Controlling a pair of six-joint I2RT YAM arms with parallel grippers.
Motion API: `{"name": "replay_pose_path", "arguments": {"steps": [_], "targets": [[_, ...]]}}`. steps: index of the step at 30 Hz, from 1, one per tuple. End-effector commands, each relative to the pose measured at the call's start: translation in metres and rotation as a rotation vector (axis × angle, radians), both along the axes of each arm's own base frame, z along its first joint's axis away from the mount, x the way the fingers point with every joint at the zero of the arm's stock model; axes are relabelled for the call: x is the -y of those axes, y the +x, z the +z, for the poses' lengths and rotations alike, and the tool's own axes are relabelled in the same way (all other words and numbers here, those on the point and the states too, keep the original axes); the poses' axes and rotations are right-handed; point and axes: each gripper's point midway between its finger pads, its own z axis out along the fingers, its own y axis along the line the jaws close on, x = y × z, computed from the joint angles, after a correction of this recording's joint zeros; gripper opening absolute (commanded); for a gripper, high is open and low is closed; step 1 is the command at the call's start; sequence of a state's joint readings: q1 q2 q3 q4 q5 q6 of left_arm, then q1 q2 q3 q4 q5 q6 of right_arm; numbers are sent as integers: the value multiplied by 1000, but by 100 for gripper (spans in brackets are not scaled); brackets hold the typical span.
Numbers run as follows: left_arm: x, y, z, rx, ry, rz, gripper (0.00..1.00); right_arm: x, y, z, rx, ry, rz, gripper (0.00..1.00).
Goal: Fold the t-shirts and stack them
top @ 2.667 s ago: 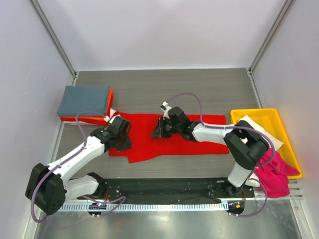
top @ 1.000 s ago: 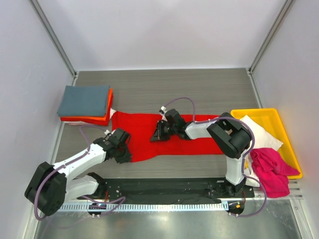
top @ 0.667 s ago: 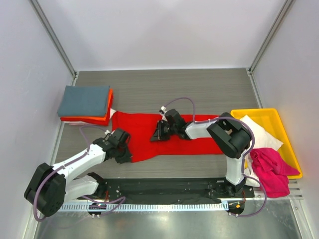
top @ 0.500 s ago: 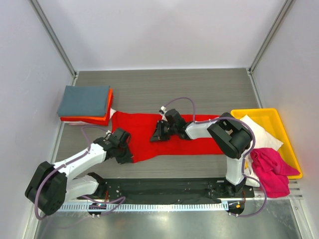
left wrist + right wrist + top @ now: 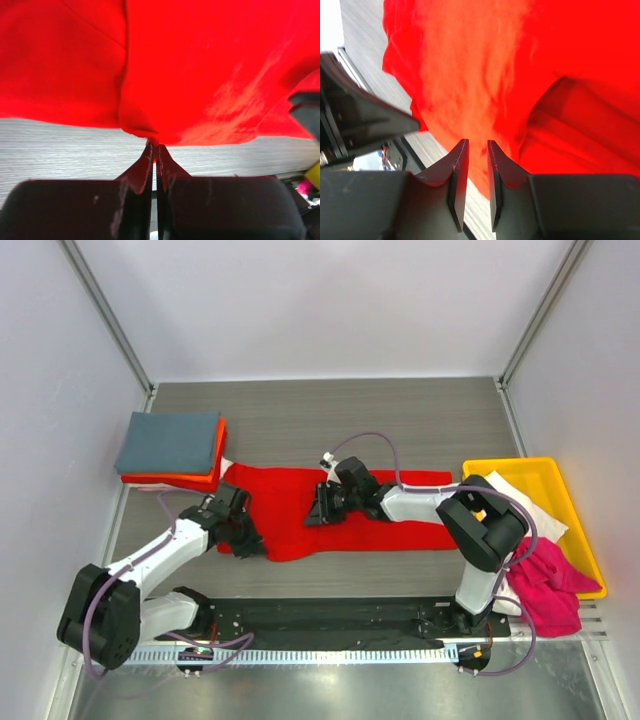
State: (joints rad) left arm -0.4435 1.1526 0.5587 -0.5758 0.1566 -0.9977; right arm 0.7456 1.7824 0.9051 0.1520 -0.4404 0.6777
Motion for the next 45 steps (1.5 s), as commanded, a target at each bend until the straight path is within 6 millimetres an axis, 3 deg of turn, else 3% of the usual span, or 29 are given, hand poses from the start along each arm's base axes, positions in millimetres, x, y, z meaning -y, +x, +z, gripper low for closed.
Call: {"name": "replay_pose_path", "arguments": {"steps": [1,11,15,21,28,37,41,45], "targets": [[7,13,16,33,-80,-15,0,-2,-10,20,60,35,61,27],[17,29,27,14,-211,15,0,6,-25,24,78,53,106,31],[20,26,31,-3,-245,14,0,9,-26,18,75,41,102,31],[20,15,29,-31,-263,10,0,-4,-23,20,61,86,114,30],[17,6,28,-44,-264,12,0,-15,-26,3,28,70,133,30],[9,25,37,-13,-302,64,0,-13,-28,-11,2,48,116,29],[11,35,36,-20,-329,76,0,-13,-28,-2,18,60,119,34],[15,42,40,-30,-391,77,0,-12,-26,20,82,78,138,45]]}}
